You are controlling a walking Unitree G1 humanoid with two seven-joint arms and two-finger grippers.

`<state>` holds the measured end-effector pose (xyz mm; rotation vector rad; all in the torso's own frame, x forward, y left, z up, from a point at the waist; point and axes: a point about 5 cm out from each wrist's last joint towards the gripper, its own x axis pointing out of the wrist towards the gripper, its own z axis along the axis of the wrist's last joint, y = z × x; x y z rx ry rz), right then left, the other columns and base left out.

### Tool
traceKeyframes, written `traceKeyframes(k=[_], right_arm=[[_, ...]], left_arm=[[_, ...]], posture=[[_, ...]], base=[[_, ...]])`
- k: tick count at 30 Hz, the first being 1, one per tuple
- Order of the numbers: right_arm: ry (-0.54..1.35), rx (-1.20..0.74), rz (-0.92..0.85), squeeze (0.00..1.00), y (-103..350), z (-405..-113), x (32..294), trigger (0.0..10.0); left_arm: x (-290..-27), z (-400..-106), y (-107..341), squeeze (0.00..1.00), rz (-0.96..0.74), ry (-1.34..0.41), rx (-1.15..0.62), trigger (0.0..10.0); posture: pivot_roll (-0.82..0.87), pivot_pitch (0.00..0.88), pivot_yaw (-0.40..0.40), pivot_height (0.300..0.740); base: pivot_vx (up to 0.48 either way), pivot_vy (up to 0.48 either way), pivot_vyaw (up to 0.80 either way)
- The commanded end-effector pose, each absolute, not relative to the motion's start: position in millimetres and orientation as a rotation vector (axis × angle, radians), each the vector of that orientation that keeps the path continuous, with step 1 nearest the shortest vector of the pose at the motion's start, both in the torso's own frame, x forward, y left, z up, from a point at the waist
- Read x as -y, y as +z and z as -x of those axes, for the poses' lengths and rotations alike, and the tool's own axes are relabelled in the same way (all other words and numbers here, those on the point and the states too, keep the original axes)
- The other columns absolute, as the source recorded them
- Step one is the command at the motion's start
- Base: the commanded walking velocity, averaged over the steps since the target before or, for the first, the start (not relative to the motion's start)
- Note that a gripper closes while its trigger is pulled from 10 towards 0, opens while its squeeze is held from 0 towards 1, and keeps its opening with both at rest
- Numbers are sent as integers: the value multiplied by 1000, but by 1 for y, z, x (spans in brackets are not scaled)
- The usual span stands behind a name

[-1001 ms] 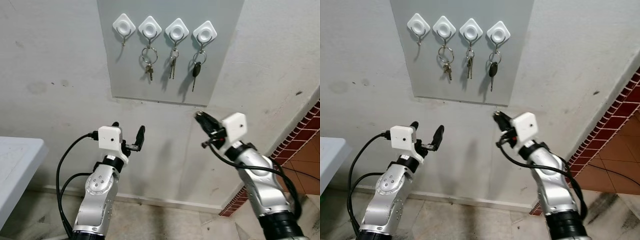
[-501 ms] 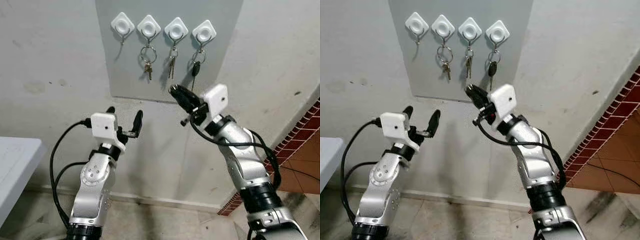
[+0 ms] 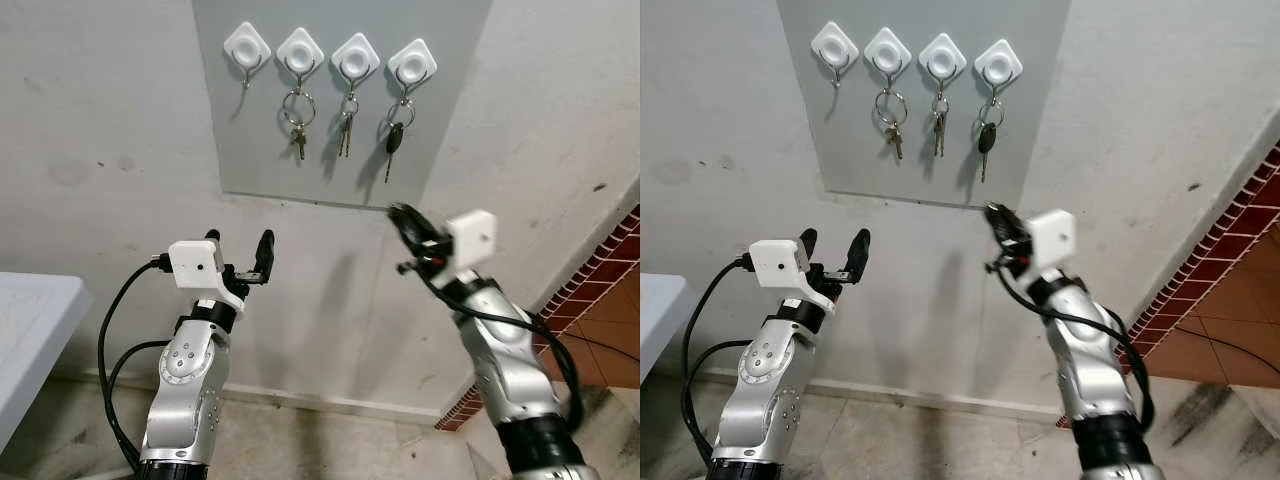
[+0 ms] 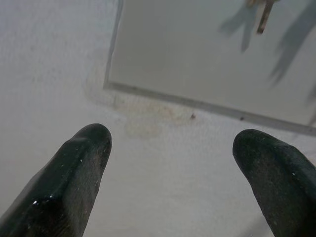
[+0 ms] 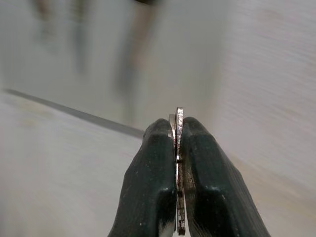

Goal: Hang keys on a hook

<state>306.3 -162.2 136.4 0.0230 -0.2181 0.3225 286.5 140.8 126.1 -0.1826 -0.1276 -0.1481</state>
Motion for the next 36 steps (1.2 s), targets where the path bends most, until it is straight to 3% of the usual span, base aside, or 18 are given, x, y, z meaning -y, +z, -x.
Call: traceKeyframes(k=[1,7,23,36], right_arm=[[219,219,-25,0,134,-300,182,10000],[43,143,-26,0,106,-280,208,10000],[6,161,-47,0,114,-279,205,10000],[14,160,-61,0,115,-279,200,10000]], left_arm=[[-143,-284,116,0,210,-143,103,10000],[-150,-285,94,0,265,-114,27,10000],[-158,-296,104,0,274,-95,66,10000],[-158,-298,105,0,288,-91,75,10000]], posture=[[-18,6,-44,740],[-37,0,-23,740],[-38,4,-17,740],[-36,8,-22,740]], base=[[0,0,0],[0,0,0],[0,0,0],[0,298,0]])
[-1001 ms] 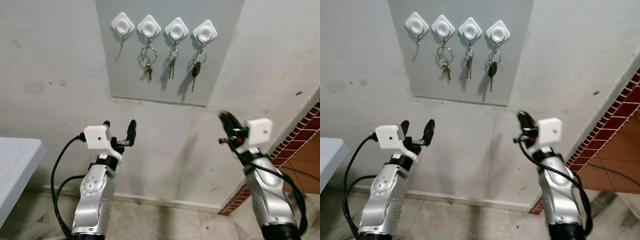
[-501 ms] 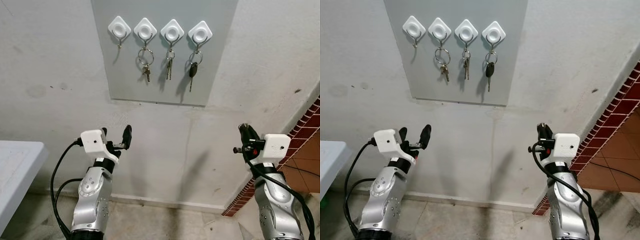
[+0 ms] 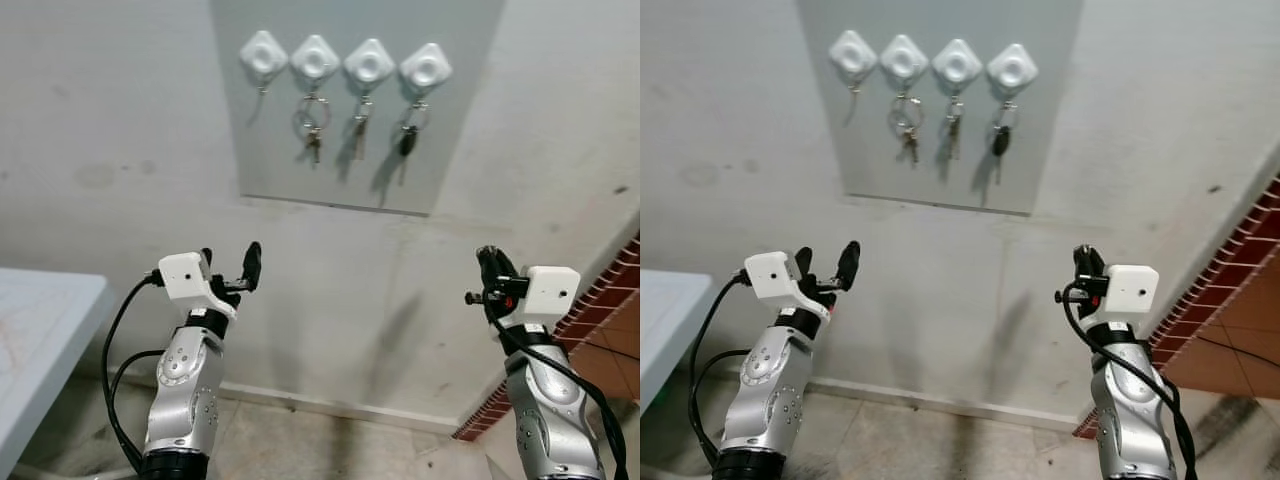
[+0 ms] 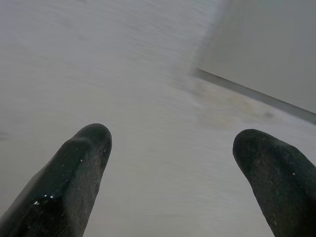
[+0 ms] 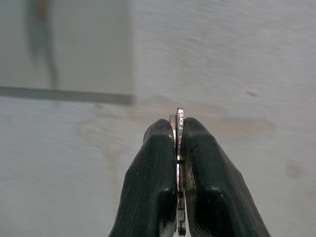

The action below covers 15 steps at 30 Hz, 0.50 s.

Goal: Hang keys on a hook

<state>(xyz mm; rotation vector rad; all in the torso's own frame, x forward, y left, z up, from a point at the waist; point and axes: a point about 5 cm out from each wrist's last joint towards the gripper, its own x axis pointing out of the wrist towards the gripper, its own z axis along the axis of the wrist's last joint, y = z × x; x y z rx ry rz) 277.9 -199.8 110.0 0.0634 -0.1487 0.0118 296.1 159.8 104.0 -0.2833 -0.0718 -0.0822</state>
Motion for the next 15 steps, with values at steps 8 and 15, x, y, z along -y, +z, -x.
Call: traceKeyframes(k=[8,15], right_arm=[[17,158,-70,0,114,-278,197,10000],[18,156,-70,0,114,-278,197,10000]], left_arm=[[-158,-298,105,0,287,-91,75,10000],[-158,-298,104,0,287,-91,74,10000]], posture=[[-35,9,-22,740],[-35,9,-21,740]], base=[[0,366,0],[0,365,0]])
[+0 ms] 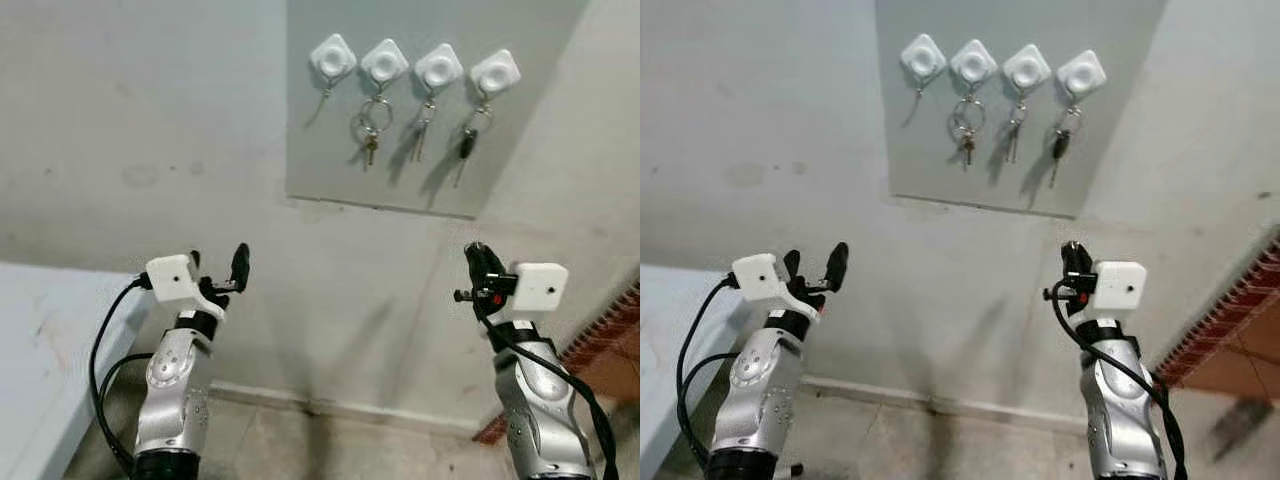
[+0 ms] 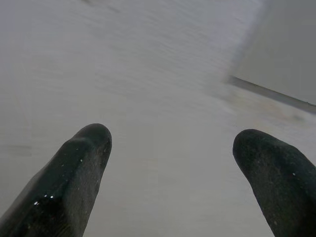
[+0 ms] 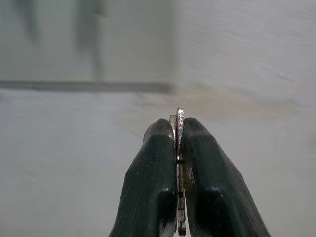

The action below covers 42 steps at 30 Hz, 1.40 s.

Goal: Hang keys on a hook

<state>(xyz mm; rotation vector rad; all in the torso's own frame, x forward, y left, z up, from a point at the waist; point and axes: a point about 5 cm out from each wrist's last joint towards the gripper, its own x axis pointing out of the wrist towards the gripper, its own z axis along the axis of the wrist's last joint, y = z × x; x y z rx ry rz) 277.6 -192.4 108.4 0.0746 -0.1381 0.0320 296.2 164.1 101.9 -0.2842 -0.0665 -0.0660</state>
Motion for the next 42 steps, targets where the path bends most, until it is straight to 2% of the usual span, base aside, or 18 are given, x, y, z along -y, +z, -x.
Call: traceKeyframes(k=[1,4,17,28,32,33,42], right_arm=[[19,154,-71,0,114,-278,197,10000],[20,153,-72,0,114,-278,196,10000],[36,147,-71,0,114,-277,194,10000],[241,175,1,0,130,-296,178,10000],[337,201,12,0,141,-308,167,10000],[421,228,16,0,152,-317,155,10000],[641,305,12,0,182,-333,117,10000]], left_arm=[[-158,-298,104,0,288,-91,73,10000],[-157,-299,105,0,288,-89,75,10000],[-152,-301,111,0,252,-84,79,10000],[-137,-307,136,0,156,-172,142,10000],[-135,-307,141,0,145,-195,156,10000],[-133,-307,145,0,129,-212,167,10000],[-129,-304,158,0,117,-242,209,10000]], posture=[[-34,11,-22,740],[-34,11,-22,740],[-33,8,-24,740],[-37,14,-28,740],[-30,21,-41,740],[-25,24,-48,740],[-7,43,-70,740]], base=[[0,364,0],[0,350,0],[0,0,0],[0,0,0],[0,0,0],[0,0,0],[0,0,0]])
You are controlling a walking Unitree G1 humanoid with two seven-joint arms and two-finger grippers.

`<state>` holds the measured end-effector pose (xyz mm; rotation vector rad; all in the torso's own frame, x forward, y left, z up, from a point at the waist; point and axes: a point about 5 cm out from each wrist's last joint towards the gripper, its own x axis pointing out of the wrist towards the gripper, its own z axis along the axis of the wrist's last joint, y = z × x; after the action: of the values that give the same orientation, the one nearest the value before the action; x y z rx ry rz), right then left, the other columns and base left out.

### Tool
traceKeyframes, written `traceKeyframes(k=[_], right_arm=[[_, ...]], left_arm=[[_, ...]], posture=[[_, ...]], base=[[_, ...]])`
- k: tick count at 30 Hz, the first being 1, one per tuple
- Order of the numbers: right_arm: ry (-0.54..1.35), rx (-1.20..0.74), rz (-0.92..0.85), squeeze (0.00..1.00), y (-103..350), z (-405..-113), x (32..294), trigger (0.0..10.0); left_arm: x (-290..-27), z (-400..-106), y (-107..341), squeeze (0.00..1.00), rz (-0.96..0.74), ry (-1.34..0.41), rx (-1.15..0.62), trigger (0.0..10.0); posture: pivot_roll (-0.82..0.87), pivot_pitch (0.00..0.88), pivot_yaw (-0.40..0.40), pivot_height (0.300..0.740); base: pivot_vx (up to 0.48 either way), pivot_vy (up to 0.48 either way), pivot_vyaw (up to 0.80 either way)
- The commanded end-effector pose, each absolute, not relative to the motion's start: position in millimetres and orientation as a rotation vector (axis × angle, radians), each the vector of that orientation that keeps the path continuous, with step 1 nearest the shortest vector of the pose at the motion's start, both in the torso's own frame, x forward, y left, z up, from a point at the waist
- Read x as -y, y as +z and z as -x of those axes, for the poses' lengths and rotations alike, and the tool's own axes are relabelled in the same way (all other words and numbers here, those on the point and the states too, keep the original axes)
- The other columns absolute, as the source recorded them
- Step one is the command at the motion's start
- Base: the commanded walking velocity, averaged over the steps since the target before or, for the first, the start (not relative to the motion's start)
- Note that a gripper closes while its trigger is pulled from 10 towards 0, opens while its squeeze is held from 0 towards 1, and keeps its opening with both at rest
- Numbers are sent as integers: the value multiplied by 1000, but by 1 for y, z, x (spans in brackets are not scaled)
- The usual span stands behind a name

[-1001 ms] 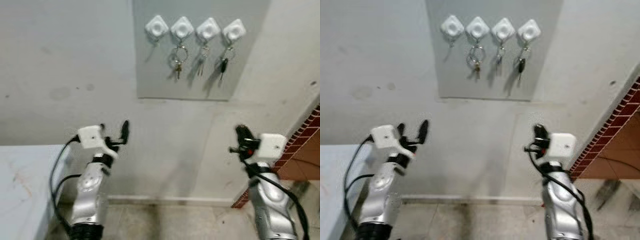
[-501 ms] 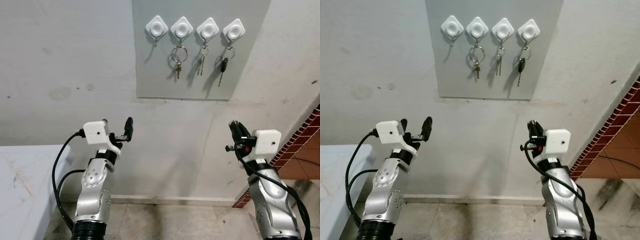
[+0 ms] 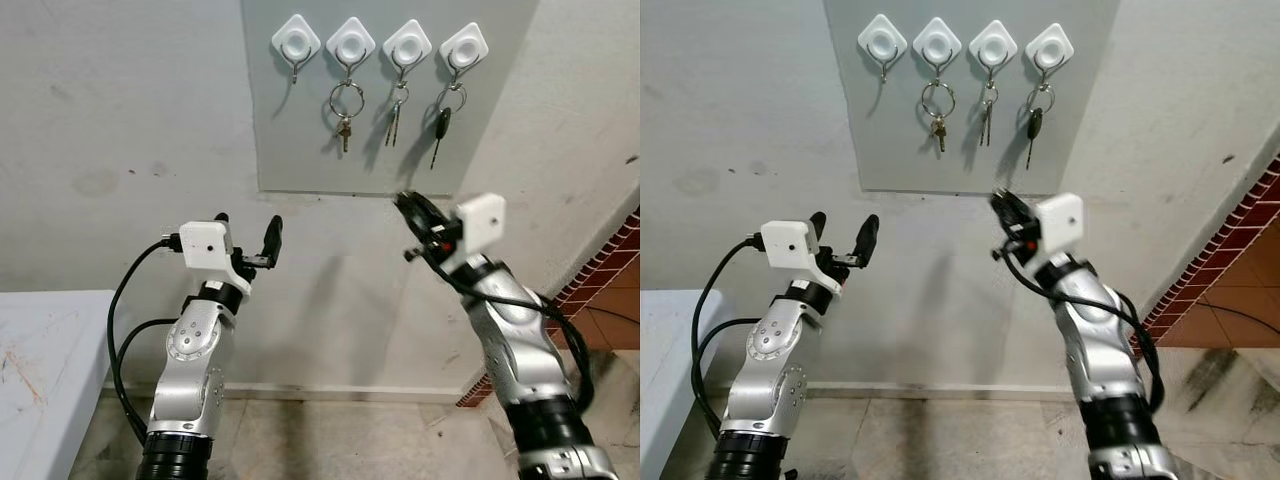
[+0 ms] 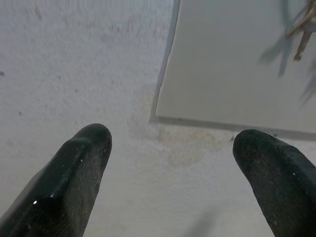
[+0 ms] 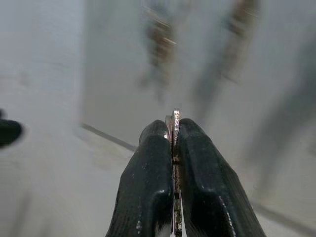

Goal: Hang keys on a hook

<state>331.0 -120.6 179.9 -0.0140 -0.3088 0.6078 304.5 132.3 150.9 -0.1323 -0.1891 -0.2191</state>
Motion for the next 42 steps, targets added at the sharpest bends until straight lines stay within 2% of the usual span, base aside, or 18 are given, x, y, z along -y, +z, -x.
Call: traceKeyframes(k=[1,21,42], right_arm=[[676,314,4,0,186,-334,111,10000],[885,427,-84,0,222,-342,60,10000],[765,528,-125,0,262,-372,55,10000]], left_arm=[[-129,-303,160,0,113,-246,216,10000],[-122,-305,190,0,102,-298,285,10000],[-105,-312,227,0,73,-402,372,10000]], posture=[[-4,45,-72,740],[15,57,-78,740],[17,62,-62,740]], base=[[0,0,0],[0,0,0],[0,0,0]])
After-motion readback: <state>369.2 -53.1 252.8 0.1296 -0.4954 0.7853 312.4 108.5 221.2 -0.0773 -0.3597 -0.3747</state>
